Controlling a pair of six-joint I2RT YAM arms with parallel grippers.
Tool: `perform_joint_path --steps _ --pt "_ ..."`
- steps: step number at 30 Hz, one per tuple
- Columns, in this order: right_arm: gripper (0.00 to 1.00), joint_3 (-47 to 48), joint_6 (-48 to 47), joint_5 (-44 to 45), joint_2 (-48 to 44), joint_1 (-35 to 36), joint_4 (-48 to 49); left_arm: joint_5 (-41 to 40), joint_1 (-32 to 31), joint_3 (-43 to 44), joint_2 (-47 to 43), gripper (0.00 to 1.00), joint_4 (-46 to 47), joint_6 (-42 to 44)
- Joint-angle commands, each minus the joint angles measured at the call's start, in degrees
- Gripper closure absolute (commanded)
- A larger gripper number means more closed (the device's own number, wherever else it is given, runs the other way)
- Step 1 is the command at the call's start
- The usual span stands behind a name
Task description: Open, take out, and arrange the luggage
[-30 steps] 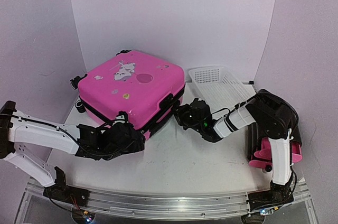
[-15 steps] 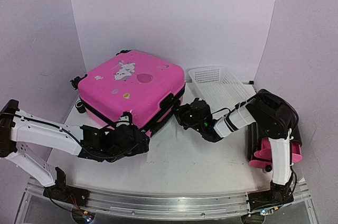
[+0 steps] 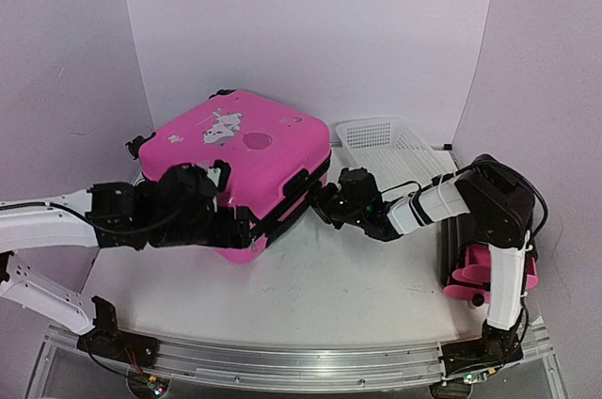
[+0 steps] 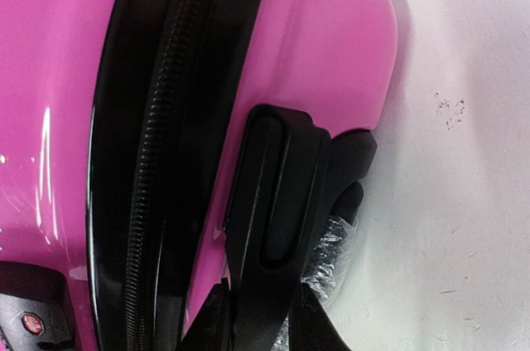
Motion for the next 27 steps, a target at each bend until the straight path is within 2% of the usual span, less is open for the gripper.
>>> perform_joint_path --steps 1,6,10,13,17,19,21,24,27 --pt "1.0 3.87 -17.25 -3.28 -4.02 -1.91 -9.67 8.16 11.18 9.11 -5.81 0.16 -12.07 14.91" --pt "0.98 9.52 -23.3 -7.64 -1.78 -5.53 -18.8 14.24 27.17 18.65 -3.94 0.11 -16.55 27.4" --pt "0.94 17.04 -31.87 -9.21 0.34 -7.4 -29.49 25.62 38.62 23.38 1.96 0.13 -15.72 31.23" --pt "0.88 22.64 -38.94 -9.84 1.26 -8.09 -38.55 30.98 45.35 27.23 7.02 0.14 -15.2 33.05" --pt "0.62 30.07 -47.59 -8.86 0.58 -8.11 -54.25 35.4 53.89 31.98 13.03 0.14 -14.77 33.73" --pt "0.45 32.33 -49.8 -7.73 -1.12 -8.11 -61.12 36.18 56.83 34.07 16.26 0.14 -14.64 33.87" --pt "0.33 33.5 -50.83 -8.07 -3.36 -7.92 -66.33 35.93 58.58 35.95 18.43 0.14 -13.99 33.76" --pt "0.22 30.21 -51.01 -10.06 -7.84 -6.23 -67.79 33.11 59.25 38.44 20.79 0.13 -13.41 34.65" --pt "0.13 24.23 -52.57 -9.67 -12.45 -1.08 -65.17 30.62 59.85 41.18 23.2 0.12 -13.54 36.11"
